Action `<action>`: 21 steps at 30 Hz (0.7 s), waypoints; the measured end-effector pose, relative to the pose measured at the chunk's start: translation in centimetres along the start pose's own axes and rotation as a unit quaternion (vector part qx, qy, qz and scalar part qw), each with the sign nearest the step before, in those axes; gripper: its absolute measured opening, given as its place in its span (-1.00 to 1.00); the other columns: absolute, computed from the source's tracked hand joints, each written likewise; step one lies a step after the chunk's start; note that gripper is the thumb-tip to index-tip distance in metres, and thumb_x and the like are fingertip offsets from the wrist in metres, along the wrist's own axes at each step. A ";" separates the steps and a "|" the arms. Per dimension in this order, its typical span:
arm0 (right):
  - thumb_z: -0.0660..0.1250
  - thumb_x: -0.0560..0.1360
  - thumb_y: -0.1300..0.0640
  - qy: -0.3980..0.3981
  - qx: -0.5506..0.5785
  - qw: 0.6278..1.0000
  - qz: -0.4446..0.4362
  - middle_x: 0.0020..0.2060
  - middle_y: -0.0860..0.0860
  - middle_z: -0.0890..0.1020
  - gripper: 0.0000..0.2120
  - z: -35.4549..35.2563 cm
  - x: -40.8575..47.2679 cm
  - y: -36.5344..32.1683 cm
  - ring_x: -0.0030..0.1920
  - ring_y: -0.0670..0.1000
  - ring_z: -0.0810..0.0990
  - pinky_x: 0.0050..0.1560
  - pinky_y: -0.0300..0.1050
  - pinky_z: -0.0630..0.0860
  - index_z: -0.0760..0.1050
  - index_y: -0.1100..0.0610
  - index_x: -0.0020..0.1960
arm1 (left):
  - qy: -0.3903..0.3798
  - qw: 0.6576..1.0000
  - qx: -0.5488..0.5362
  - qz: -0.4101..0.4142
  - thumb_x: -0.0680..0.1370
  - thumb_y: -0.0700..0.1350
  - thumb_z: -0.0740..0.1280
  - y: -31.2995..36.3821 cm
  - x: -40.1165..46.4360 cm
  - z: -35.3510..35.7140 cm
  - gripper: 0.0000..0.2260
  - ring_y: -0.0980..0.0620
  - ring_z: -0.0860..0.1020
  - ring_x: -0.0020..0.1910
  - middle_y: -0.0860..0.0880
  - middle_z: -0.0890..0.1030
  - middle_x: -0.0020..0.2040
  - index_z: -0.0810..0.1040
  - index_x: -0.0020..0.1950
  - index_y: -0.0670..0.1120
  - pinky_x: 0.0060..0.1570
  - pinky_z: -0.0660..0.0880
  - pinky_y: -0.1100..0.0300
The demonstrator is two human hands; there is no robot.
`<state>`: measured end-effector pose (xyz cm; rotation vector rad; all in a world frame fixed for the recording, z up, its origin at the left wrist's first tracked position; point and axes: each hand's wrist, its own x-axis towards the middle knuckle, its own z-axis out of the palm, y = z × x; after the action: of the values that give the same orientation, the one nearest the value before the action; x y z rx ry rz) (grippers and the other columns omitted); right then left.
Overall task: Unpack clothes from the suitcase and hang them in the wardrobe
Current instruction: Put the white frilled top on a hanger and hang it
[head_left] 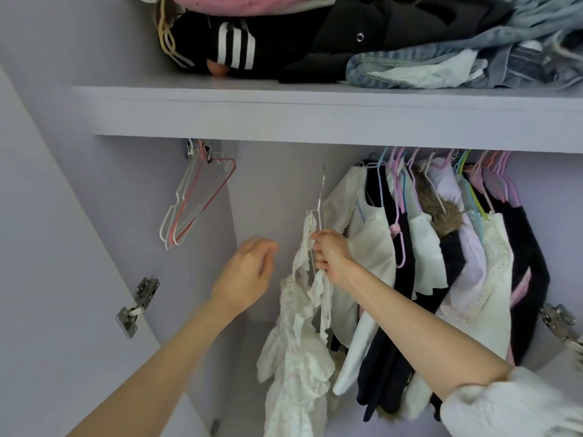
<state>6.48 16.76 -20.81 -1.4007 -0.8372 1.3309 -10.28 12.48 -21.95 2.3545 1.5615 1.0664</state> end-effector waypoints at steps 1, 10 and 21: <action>0.02 0.52 0.34 0.025 -0.020 0.999 -0.016 -0.45 -0.02 0.31 -0.75 -0.8 0.3 -0.3 -0.59 -0.10 0.21 -0.65 -0.29 0.14 0.44 0.13 -0.11 | 0.045 0.999 0.016 0.025 0.56 -0.21 0.12 0.0 0.4 -0.5 -0.75 -0.11 0.54 0.07 -0.13 0.56 0.09 0.54 0.10 -0.20 0.12 0.47 0.09; 0.18 0.52 0.24 0.130 -0.113 0.974 -0.146 -0.23 0.00 0.53 -0.81 -5.8 4.0 -4.7 -0.34 -0.10 0.38 -0.36 -0.26 0.29 0.56 0.07 -0.09 | 0.240 0.930 0.219 0.172 0.48 -0.27 0.10 4.4 6.9 -4.8 -0.49 -0.23 0.09 0.47 -0.21 0.17 0.46 0.19 0.44 -0.18 0.43 0.09 -0.18; 0.07 0.51 0.34 0.157 -0.071 0.972 -0.157 -0.42 0.05 0.39 -0.76 -7.8 7.7 -8.7 -0.45 -0.04 0.28 -0.48 -0.25 0.22 0.51 0.29 -0.14 | 0.248 0.909 0.302 0.142 0.43 -0.16 0.25 2.8 11.2 -4.1 -0.20 -0.19 -0.20 0.51 -0.17 -0.04 0.51 -0.18 0.53 -0.06 0.43 -0.12 -0.23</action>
<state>16.56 24.88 -15.56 -1.4697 -0.9065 0.7958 -8.17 19.54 -12.19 2.9541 1.9934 1.5205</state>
